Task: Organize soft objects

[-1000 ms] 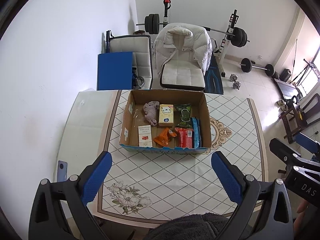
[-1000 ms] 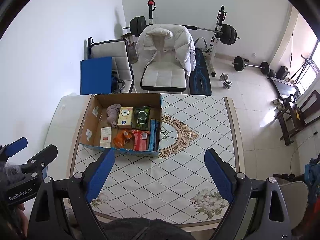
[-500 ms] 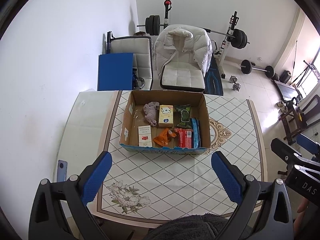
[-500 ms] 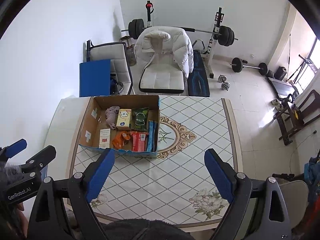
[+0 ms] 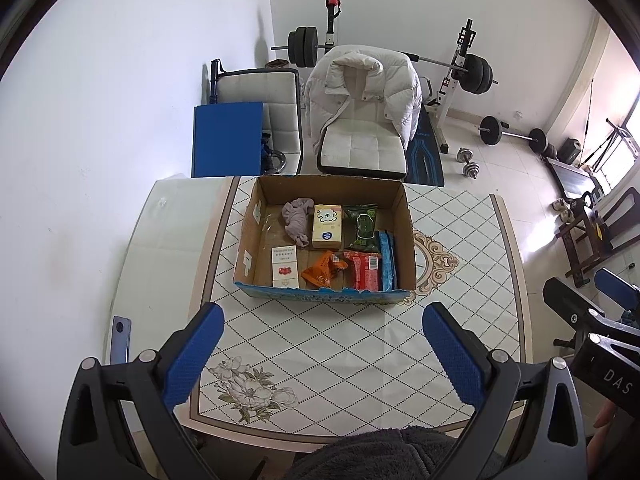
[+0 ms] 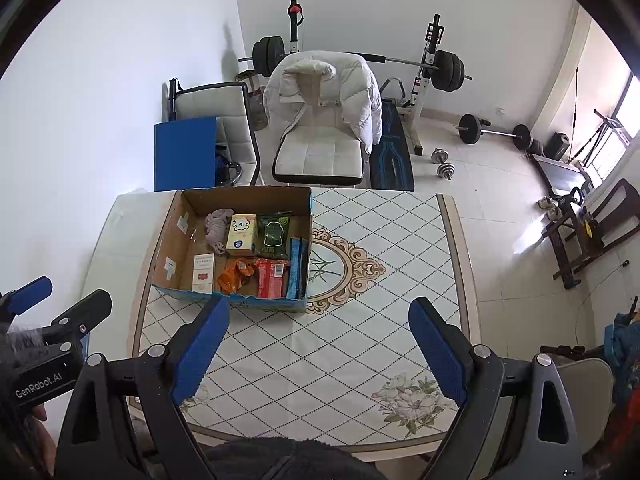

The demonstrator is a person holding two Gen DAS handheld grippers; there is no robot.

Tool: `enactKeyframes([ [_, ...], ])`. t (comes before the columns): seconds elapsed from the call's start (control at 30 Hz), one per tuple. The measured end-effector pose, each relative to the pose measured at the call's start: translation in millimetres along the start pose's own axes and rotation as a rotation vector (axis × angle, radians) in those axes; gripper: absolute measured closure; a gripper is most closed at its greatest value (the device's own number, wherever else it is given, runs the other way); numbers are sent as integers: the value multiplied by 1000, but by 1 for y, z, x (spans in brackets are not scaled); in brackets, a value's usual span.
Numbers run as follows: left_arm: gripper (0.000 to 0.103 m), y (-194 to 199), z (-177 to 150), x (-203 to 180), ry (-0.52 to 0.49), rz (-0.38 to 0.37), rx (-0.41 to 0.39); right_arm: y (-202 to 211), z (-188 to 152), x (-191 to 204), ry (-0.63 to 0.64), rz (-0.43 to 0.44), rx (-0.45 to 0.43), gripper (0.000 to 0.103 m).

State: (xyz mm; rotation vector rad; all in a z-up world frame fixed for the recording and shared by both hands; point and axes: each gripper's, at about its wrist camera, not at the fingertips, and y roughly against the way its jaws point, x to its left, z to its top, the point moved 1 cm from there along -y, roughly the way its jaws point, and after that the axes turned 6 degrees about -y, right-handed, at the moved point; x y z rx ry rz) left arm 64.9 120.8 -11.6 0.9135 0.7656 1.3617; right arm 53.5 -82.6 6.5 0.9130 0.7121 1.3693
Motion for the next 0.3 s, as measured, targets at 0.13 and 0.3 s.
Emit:
enactKeyframes([
  [0.13, 1, 0, 0, 0, 1, 0, -3, 1, -1, 0, -2, -2, -3, 10],
  [0.3, 1, 2, 0, -2, 7, -3, -12, 1, -2, -1, -4, -5, -5, 10],
])
